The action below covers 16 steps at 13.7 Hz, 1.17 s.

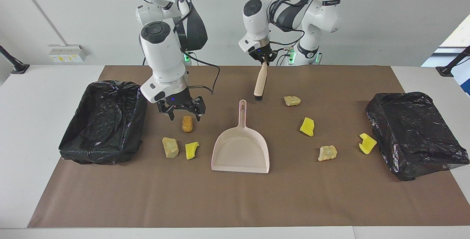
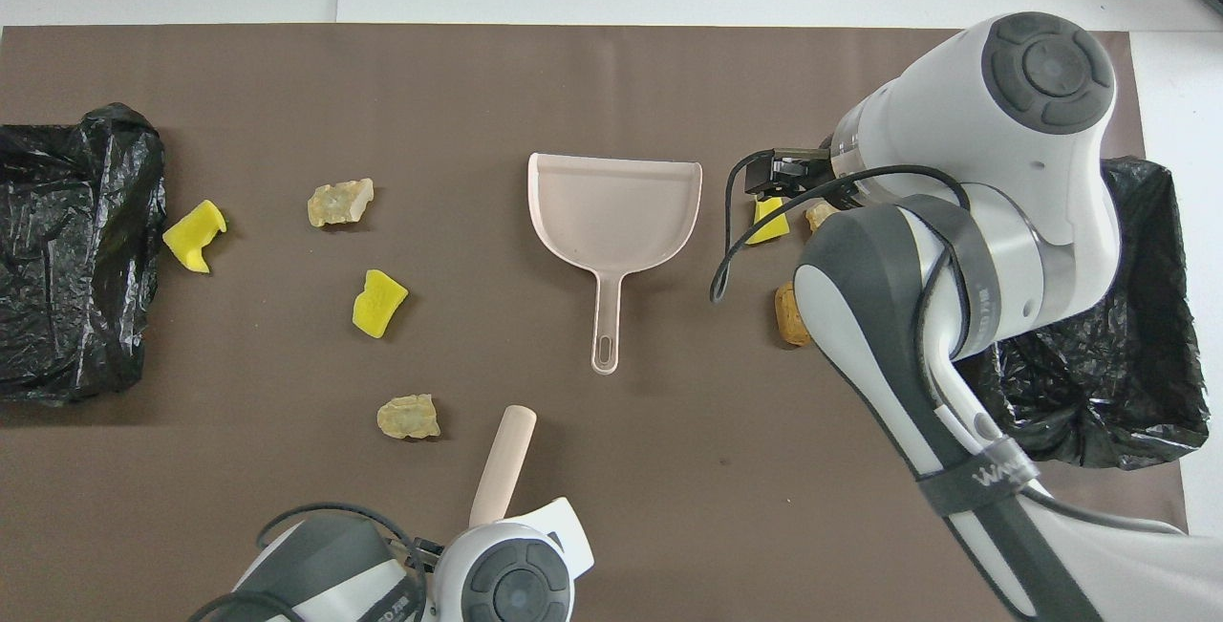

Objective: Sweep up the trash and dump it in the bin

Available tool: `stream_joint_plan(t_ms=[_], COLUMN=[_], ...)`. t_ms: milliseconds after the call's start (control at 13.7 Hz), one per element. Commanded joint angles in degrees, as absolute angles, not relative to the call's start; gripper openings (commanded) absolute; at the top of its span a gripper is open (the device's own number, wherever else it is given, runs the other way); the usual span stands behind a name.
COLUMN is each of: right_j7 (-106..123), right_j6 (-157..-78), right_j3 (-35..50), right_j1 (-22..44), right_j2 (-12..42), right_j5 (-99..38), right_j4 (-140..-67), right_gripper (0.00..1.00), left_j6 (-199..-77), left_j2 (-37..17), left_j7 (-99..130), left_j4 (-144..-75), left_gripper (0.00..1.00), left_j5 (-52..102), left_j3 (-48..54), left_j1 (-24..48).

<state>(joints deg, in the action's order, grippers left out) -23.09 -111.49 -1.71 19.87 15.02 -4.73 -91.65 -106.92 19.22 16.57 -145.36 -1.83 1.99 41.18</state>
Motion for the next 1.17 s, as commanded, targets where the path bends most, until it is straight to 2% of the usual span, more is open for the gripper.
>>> stream_joint_plan(t_ms=[0,219,438,511,730,877,1023,1096], right_j7=[-30.4,-34.8,-39.0,-39.9,-40.0,-39.5,-39.2,-39.1], right_j6=[-112.3,-114.7,-116.5,-117.2,-119.0,-120.1,-120.3,-120.8], right_j3=[-1.3,-1.2,-1.2,-1.2,-1.1,-1.2,-1.2,-1.2], right_j1=[25.0,28.6,33.8,34.6,35.2,35.4,35.2,35.2], right_j2=[16.1,18.9,22.2,22.4,22.4,22.3,22.4,22.5], right_j5=[-6.2,-6.4,-7.2,-7.2,-7.2,-7.1,-6.9,-6.9], right_j4=[-92.9,-93.2,-93.6,-94.8,-97.5,-99.0,-98.8,-98.8], right_gripper=[1.0,1.0,1.0,1.0,1.0,1.0,0.62,0.27], left_j6=[-112.6,-117.9,-115.2,-112.2,-106.4,-107.4,-110.1,-112.6], left_j2=[17.9,11.7,3.1,1.8,4.6,3.9,2.6,1.6], left_j7=[4.7,-6.9,-9.3,-9.1,-9.1,-9.1,-9.1,-9.0], left_j4=[-146.3,-141.4,-128.5,-124.5,-118.8,-117.2,-117.2,-117.2], left_gripper=[0.0,0.0,0.0,0.0,0.0,0.0,0.0,0.0], left_j5=[-2.4,-3.6,-6.2,-6.2,-6.3,-7.8,-14.6,-16.4], left_j3=[2.5,2.5,2.5,2.5,2.3,2.3,2.3,2.3], left_j1=[30.1,18.2,13.0,12.5,9.8,6.7,3.1,0.6])
